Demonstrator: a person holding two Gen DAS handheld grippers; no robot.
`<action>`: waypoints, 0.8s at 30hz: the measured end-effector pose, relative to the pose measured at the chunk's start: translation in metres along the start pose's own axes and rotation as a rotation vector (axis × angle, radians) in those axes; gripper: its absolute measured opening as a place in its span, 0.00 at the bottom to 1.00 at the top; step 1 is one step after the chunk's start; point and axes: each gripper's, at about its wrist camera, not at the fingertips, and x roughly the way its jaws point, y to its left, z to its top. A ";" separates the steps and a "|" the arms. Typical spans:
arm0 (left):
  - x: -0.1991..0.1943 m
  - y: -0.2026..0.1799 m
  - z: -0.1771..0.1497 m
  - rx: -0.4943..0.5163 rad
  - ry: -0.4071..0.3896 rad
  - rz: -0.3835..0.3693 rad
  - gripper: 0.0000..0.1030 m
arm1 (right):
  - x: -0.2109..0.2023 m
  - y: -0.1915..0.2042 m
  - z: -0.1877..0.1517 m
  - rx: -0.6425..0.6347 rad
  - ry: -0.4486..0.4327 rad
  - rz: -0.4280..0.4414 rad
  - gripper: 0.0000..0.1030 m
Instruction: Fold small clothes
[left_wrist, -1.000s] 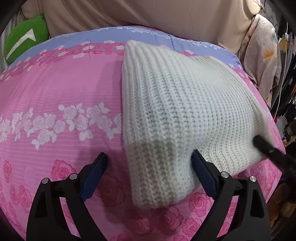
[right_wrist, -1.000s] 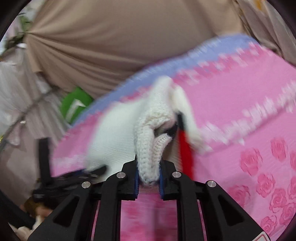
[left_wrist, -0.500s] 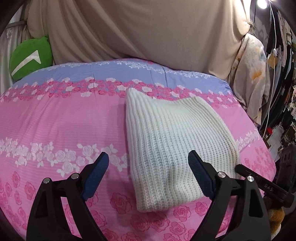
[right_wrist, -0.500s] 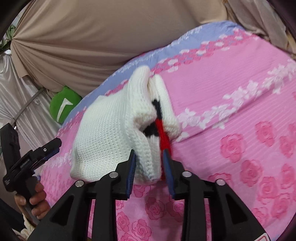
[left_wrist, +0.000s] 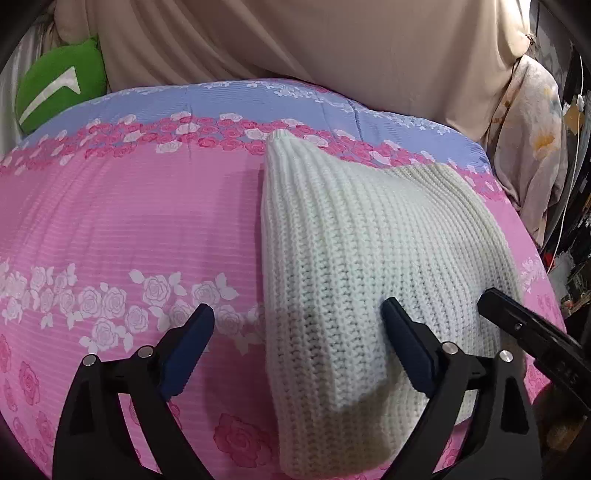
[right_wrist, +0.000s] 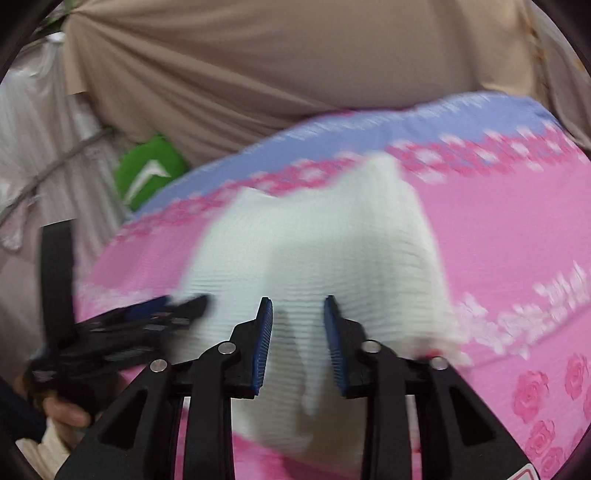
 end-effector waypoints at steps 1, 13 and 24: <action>0.001 0.002 0.000 -0.004 0.004 -0.011 0.88 | -0.003 -0.021 -0.003 0.066 -0.003 0.031 0.00; -0.029 -0.035 0.025 0.074 -0.097 -0.004 0.87 | -0.042 -0.001 0.050 -0.022 -0.133 0.017 0.13; 0.038 -0.025 0.039 -0.003 0.025 0.018 0.90 | 0.046 -0.014 0.085 -0.070 0.030 -0.100 0.18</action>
